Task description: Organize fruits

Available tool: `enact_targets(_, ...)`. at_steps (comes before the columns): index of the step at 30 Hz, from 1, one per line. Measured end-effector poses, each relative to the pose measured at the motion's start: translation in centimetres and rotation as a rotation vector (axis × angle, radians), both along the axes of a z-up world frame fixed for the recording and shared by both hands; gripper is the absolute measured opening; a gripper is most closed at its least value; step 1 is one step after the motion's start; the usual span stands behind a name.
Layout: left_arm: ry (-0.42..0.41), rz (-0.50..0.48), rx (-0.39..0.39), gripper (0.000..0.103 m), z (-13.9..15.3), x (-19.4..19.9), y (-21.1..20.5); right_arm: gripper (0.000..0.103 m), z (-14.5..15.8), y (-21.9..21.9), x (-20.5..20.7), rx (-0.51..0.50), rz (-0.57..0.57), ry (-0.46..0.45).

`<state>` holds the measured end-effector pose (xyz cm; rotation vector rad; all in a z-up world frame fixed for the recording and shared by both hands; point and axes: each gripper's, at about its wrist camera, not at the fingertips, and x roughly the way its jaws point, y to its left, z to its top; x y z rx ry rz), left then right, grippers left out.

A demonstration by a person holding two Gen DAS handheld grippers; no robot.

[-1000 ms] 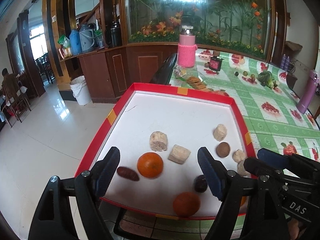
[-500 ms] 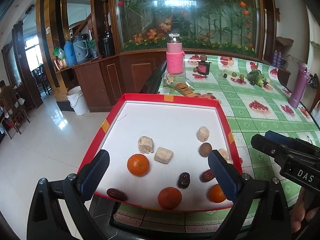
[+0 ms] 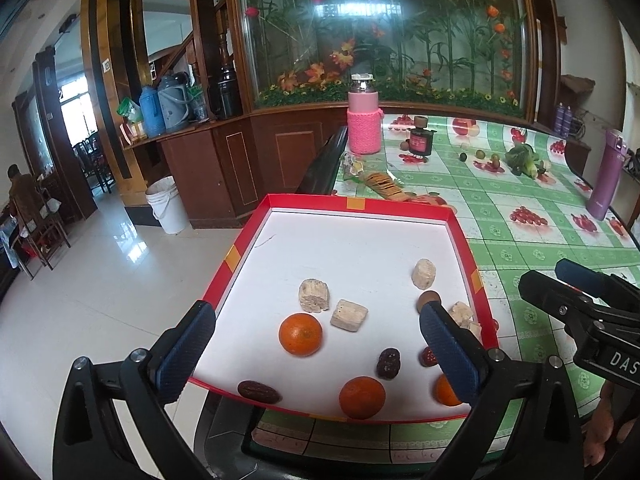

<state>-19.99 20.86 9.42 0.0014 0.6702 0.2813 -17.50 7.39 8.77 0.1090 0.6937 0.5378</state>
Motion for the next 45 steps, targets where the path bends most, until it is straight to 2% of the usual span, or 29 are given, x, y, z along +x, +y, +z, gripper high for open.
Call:
enact_targets(10,0.001,0.009,-0.001,0.102,0.0,-0.2,0.5,0.088,0.6,0.8,-0.8,-0.018,-0.009,-0.057)
enact_targets(28,0.032,0.020,-0.010,0.102,-0.5,-0.4,2.0,0.089,1.0,2.3,-1.1,-0.044,0.013,-0.063)
enact_targets(41,0.004,0.025,-0.064,0.102,-0.7,-0.9,3.6,0.089,0.6,3.2,-1.2,-0.045,0.024,-0.064)
enact_targets(45,-0.032,0.042,-0.030,0.102,-0.2,-1.5,3.7,0.089,0.4,3.5,-1.5,-0.044,0.033,-0.064)
